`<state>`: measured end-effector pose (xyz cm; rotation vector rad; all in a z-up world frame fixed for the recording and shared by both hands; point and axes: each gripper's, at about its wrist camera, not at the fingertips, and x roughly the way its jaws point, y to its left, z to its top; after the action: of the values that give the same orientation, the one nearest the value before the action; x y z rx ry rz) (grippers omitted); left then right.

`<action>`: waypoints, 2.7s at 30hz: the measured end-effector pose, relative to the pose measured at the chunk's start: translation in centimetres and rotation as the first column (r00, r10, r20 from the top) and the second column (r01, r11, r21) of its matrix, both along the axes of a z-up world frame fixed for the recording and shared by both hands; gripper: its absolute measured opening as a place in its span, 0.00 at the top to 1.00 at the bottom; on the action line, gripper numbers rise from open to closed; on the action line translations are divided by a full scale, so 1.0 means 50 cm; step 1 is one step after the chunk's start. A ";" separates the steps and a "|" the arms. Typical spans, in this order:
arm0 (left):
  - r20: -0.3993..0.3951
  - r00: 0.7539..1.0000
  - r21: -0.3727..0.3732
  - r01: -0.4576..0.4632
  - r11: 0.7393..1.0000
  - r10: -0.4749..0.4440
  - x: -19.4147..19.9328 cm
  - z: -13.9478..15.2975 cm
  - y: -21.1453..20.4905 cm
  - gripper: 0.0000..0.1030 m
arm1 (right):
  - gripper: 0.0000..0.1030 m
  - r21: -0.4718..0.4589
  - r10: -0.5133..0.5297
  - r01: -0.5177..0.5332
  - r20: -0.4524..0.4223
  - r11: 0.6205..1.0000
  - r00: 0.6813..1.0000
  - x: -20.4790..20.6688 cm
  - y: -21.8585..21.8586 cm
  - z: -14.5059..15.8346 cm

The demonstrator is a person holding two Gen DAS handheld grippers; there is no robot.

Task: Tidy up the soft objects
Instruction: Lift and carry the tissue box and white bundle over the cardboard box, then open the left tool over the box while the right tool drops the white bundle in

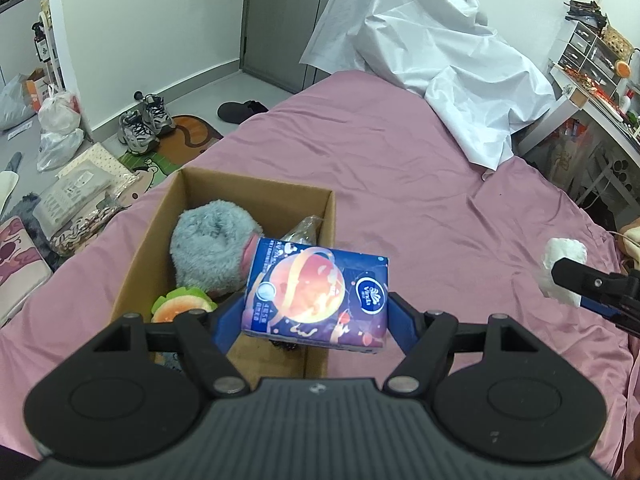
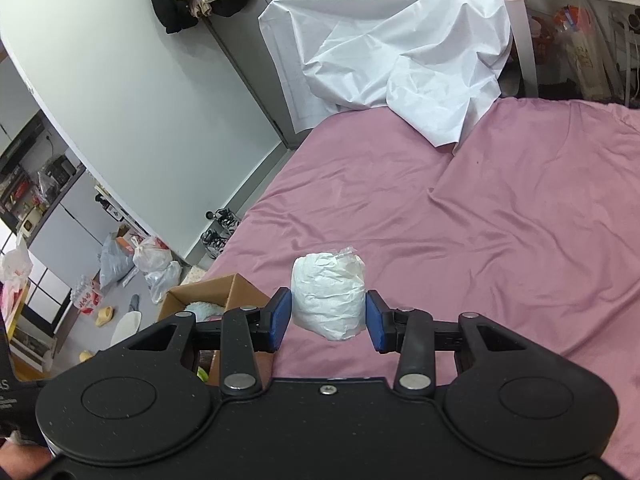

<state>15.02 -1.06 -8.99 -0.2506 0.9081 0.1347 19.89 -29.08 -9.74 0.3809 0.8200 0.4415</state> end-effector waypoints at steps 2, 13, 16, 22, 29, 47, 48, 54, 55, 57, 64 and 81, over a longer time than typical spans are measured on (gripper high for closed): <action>-0.007 1.000 0.000 -0.004 1.000 0.004 0.000 -0.009 0.003 0.29 | 0.62 0.013 -0.005 0.005 -0.009 1.000 1.000 -0.005 0.004 -0.004; -0.064 0.997 -0.005 -0.030 1.000 0.030 0.008 -0.059 0.030 0.29 | 0.62 -0.003 0.050 -0.050 0.009 0.999 0.999 -0.017 0.046 0.000; -0.067 0.997 -0.015 -0.033 0.999 0.032 0.011 -0.069 0.036 0.29 | 0.62 -0.012 0.064 -0.064 0.002 0.998 0.998 -0.016 0.060 -0.006; -0.072 0.997 -0.027 -0.038 0.999 0.036 0.020 -0.077 0.044 0.28 | 0.62 -0.027 0.088 -0.088 -0.002 0.996 0.996 -0.013 0.081 -0.011; -0.071 0.997 -0.049 -0.041 0.998 0.038 0.020 -0.074 0.054 0.28 | 0.62 -0.032 0.095 -0.095 -0.005 0.995 0.996 -0.010 0.093 -0.011; -0.076 0.995 -0.085 -0.075 0.994 0.068 0.009 -0.060 0.111 0.28 | 0.62 -0.039 0.167 -0.167 -0.007 0.985 0.986 -0.017 0.163 -0.011; -0.077 0.994 -0.083 -0.081 0.993 0.075 0.008 -0.058 0.117 0.27 | 0.62 -0.036 0.174 -0.174 -0.005 0.984 0.985 -0.019 0.169 -0.009; -0.078 0.991 -0.068 -0.114 0.991 0.109 -0.001 -0.042 0.153 0.24 | 0.61 -0.033 0.238 -0.238 -0.008 0.971 0.971 -0.032 0.213 -0.004; -0.079 0.990 -0.065 -0.120 0.991 0.115 -0.003 -0.041 0.159 0.24 | 0.61 -0.037 0.245 -0.246 -0.010 0.969 0.969 -0.034 0.220 -0.004; -0.078 0.989 -0.059 -0.132 0.989 0.127 -0.008 -0.037 0.170 0.23 | 0.61 -0.044 0.264 -0.265 -0.016 0.963 0.964 -0.038 0.235 -0.007; -0.075 0.986 -0.060 -0.153 0.986 0.148 -0.020 -0.026 0.199 0.23 | 0.55 -0.016 0.297 -0.297 -0.026 0.955 0.955 -0.050 0.270 -0.008; -0.056 0.991 -0.037 -0.127 0.991 0.124 -0.038 0.010 0.184 0.14 | 0.43 -0.032 0.235 -0.237 -0.059 0.971 0.970 -0.064 0.222 0.000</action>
<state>13.14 8.15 -8.51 -0.3435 0.9495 0.2404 16.71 -17.96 -9.72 0.2607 0.9310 0.6377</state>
